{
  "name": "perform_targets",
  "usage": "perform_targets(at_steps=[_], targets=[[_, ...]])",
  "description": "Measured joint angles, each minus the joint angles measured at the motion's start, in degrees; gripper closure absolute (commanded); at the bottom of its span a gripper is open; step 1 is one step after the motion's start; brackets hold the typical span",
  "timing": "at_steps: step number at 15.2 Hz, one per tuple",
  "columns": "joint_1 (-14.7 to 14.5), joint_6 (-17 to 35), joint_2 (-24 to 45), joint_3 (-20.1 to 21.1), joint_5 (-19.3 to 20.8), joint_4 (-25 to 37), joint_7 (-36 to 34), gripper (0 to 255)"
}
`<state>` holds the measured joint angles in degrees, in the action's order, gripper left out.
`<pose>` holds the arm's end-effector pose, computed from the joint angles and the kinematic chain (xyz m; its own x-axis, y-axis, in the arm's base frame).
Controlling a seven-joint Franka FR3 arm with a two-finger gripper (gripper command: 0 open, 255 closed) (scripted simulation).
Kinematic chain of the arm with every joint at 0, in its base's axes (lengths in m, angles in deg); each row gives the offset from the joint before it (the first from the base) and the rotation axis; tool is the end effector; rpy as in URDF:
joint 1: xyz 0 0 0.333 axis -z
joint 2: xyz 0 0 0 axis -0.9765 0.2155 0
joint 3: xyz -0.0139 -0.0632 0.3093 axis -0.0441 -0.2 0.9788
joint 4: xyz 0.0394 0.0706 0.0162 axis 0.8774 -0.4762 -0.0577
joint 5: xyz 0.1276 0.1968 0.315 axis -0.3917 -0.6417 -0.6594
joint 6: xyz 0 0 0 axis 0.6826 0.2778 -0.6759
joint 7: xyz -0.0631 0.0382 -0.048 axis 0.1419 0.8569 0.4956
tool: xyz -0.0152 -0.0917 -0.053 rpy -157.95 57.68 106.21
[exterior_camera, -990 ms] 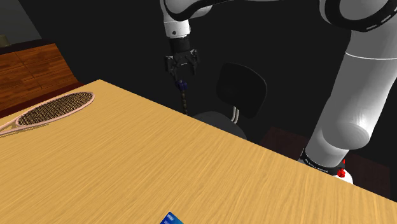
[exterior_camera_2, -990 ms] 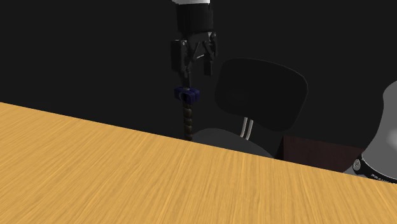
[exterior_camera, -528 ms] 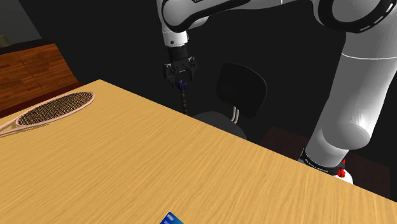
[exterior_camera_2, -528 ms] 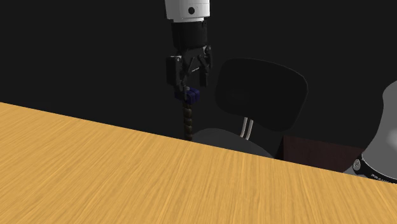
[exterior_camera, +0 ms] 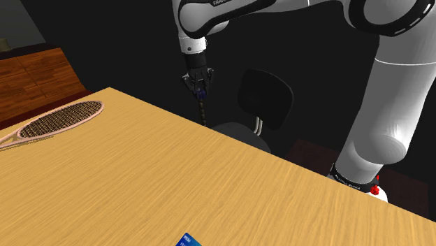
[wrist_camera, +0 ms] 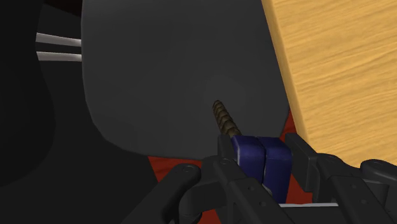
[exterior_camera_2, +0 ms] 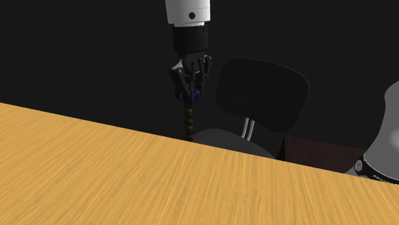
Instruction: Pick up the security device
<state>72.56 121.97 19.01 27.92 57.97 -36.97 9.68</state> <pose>0.5711 0.1665 0.5116 0.9758 -0.2052 -0.0756 -0.2072 -0.9781 -0.0197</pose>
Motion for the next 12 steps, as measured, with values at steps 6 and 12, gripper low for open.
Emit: perform_targets(at_steps=[6, 12], targets=[[-0.1, -0.8, 0.0, 0.1, 0.0, 0.8, -0.2, 255], [-0.1, -5.2, 0.3, 0.1, 0.1, 5.4, -0.3, 255]])
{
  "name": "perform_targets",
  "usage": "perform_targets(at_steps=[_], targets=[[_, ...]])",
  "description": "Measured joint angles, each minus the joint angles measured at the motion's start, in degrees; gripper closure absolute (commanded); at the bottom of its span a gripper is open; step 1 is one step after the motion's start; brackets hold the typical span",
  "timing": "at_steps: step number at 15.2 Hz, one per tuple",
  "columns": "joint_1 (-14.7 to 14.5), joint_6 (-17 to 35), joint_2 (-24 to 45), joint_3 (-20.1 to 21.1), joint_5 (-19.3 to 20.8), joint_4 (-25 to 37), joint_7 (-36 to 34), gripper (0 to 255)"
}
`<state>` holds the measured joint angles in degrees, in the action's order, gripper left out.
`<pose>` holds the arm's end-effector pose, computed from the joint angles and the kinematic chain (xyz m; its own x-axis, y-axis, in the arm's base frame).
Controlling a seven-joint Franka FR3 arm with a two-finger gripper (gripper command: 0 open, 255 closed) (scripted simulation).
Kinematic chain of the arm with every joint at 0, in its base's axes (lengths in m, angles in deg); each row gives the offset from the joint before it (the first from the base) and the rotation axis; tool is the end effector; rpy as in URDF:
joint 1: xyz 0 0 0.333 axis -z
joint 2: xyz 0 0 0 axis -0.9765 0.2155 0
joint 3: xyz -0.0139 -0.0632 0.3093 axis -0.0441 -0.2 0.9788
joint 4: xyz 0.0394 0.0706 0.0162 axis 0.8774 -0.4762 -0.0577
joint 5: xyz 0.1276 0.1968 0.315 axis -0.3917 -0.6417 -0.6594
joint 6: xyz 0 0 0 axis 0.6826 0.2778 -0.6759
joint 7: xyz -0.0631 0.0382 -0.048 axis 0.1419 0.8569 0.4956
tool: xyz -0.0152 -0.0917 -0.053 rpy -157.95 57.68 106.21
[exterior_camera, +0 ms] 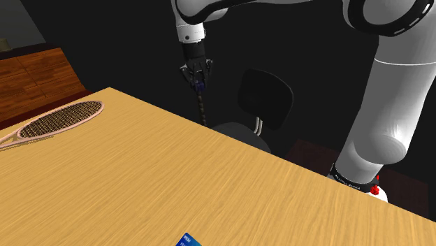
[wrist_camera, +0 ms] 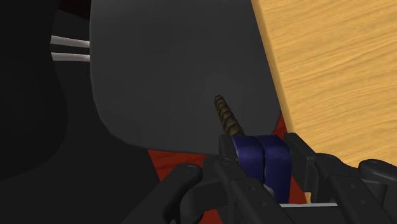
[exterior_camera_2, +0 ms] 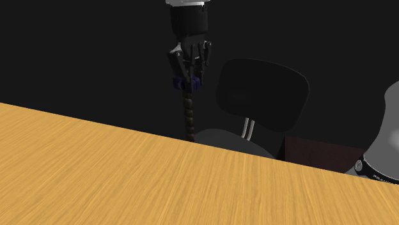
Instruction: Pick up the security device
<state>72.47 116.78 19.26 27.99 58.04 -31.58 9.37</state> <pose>0.5717 0.1674 0.5463 0.9757 -0.2051 -0.0764 -0.2072 -0.9781 -0.0193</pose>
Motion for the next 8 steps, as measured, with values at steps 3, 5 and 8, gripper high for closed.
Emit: perform_targets(at_steps=[3, 5, 8], targets=[[0.0, -2.3, -0.1, 0.0, 0.0, 2.2, -0.2, 255], [-0.1, -3.9, 0.2, 0.1, 0.1, 4.2, -0.3, 255], [-0.1, -6.2, 0.6, 0.1, 0.1, 6.8, -0.4, 255]])
